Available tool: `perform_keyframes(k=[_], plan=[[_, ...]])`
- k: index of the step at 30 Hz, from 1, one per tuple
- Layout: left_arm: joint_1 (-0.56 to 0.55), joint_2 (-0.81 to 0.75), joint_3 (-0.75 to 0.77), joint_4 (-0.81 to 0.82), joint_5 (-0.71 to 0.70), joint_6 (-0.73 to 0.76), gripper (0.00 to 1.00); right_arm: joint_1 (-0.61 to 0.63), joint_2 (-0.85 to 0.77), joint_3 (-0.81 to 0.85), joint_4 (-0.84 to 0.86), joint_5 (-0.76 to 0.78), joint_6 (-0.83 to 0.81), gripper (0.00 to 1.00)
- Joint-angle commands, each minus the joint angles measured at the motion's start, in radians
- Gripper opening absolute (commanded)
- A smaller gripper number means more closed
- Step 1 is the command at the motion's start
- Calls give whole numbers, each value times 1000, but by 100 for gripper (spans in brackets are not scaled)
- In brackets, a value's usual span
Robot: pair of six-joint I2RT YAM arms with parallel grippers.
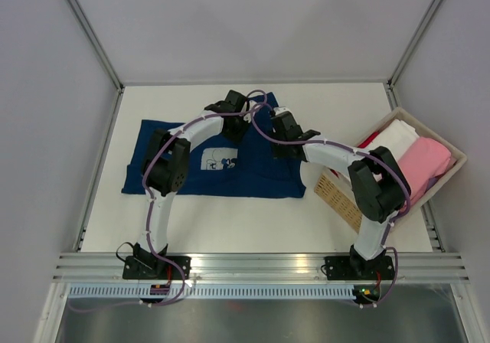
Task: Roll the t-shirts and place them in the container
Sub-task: Fold the tshirt
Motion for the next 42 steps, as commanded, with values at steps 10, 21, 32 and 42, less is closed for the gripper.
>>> perform_keyframes(k=[10,21,32,42], plan=[[-4,-3,0,27,-3,-29,32,-6,25,-108,-44,166,106,0],[1,-121,11,9,-67,15,33,-4,-112,-60,-122,220,71,0],[313,-569,-277,-181,51,126,49,50,-278,-135,-235,128,48,8],[818,-623,-520,-169,115,403,63,57,-320,-264,-170,17,72,19]])
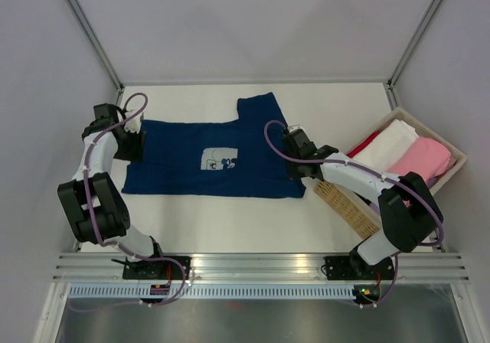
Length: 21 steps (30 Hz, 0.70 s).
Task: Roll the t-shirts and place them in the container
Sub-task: Fold the tshirt
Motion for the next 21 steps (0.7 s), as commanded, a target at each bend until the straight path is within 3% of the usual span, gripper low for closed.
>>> perform_keyframes(k=[1,6,11,21], plan=[[75,44,5,-8,70,137,64,3,-23,-27,35,-47,18,19],[87,126,2,31,101,191,66,5,-16,-55,57,-50,15,20],[86,229,25,86,35,202,67,6,-10,-67,70,-50,14,20],[87,294,19,204,-4,123,60,6,48,-107,83,-34,43,20]])
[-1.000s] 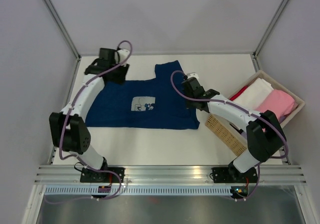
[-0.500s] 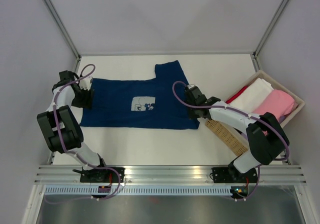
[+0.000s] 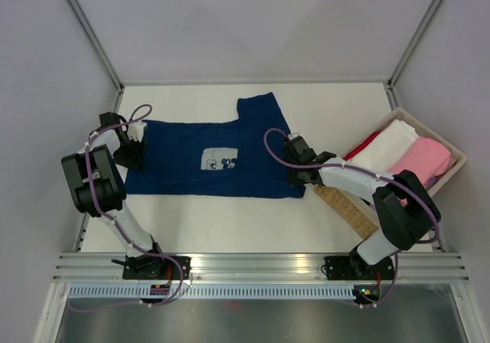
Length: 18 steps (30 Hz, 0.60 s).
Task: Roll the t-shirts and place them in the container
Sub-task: Fold the tshirt
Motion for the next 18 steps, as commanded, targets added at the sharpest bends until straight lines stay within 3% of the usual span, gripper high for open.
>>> perform_keyframes(k=[1,13,18], plan=[[0,13,19,102,-35,-32,59,4,43,-18,24,5,34,20],[1,50,-12,189,-90,-55,59,4,63,-34,-17,46,51,20],[1,-75,-38,178,-50,-45,59,11,1,9,-47,42,39,20]])
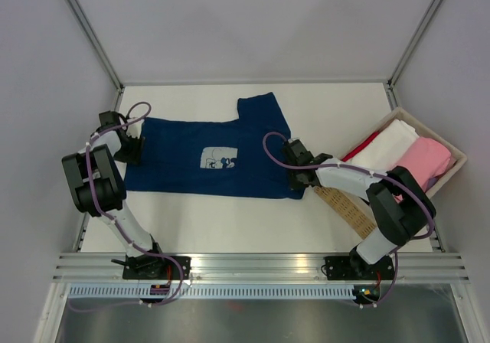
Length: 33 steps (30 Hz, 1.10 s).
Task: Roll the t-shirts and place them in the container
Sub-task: Fold the tshirt
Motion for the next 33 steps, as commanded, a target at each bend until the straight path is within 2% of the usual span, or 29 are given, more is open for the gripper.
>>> perform_keyframes(k=[1,4,7,10,13,20,26,28,33], plan=[[3,-106,-29,25,10,-6,59,9,-63,45,-61,33,-2,20],[3,-221,-65,-26,49,47,61,17,-107,63,-102,49,-8,23],[2,-349,-132,-49,85,119,62,23,-147,57,-141,40,-4,36],[-1,-457,-291,-53,91,287,63,31,-168,30,-151,-17,13,46],[-11,-522,-394,-52,82,400,64,37,-170,-1,-125,-63,27,48],[-32,-520,-459,-39,99,466,65,38,-106,-22,-75,-30,36,50],[-44,-467,-517,78,44,504,66,37,-44,-53,-21,-14,41,47],[-43,-427,-522,115,27,492,66,38,-29,-55,-15,-17,41,39],[-44,-393,-551,220,14,481,63,37,-23,-58,-15,-16,42,27]])
